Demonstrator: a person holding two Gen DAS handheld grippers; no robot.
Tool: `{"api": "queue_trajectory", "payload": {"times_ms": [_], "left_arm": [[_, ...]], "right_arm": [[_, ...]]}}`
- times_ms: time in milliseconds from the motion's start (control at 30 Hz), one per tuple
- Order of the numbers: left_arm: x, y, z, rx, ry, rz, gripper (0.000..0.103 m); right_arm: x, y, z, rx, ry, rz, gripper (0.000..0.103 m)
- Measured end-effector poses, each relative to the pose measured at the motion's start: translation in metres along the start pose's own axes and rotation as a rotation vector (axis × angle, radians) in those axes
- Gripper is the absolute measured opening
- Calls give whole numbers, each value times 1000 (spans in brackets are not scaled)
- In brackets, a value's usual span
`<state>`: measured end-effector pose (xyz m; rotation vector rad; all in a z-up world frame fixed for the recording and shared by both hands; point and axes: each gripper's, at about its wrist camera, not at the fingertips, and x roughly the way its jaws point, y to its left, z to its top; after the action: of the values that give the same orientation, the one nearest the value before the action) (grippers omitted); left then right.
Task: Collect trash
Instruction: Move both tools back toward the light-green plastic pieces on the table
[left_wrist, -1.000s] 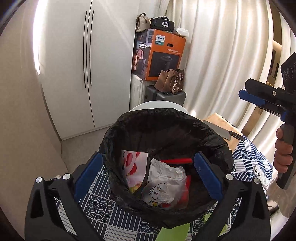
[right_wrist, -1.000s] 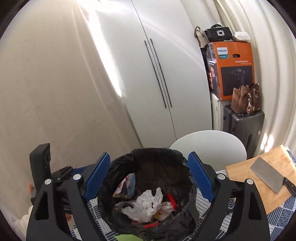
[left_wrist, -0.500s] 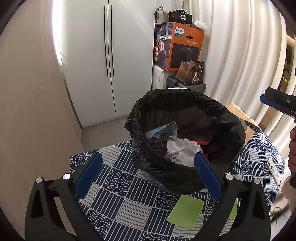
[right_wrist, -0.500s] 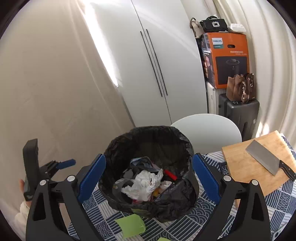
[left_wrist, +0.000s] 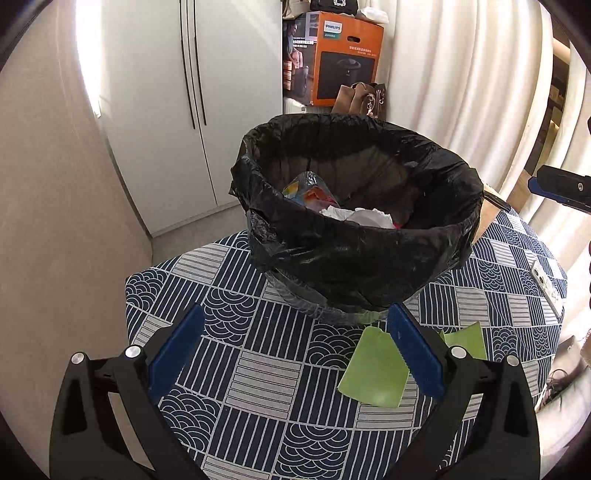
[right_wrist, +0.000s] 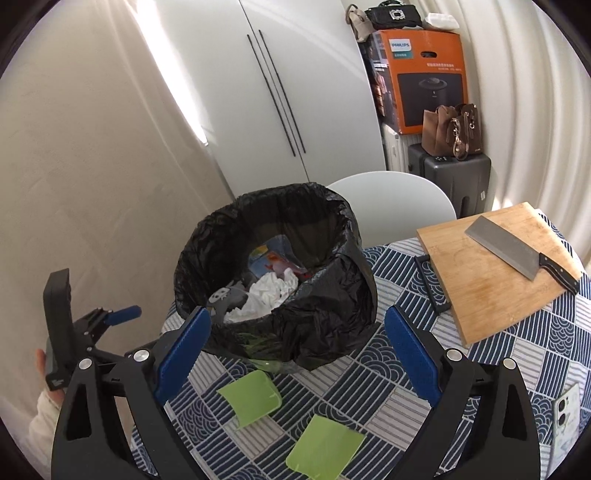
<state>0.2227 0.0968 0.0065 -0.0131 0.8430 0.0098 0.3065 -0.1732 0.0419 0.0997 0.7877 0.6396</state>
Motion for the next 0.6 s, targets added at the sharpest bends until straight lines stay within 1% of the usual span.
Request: {"api": "queue_trajectory", "payload": {"times_ms": [100,233,333,433,500,600], "left_arm": [[6,-3,-8,20,26,-38,97],[16,-7,-16,58,55,-34,97],[25,-9,-21,89,71,-46,97],[34,-10,-24,115,90,-56,97],[40,-10,-25,123,96,-57,97],[47,-10,-28,122,103,-82,97]], "right_arm": [[0,-2,-13,22,25,-14,91],[3,-5,-32,51,61,-48,91],[6,-10,-46,94,88,-58,91],[14,-14,-61,128,128,-93,91],[17,-19,-70,166,155,-79,91],[22,-23,-85,193,186,-120,91]]}}
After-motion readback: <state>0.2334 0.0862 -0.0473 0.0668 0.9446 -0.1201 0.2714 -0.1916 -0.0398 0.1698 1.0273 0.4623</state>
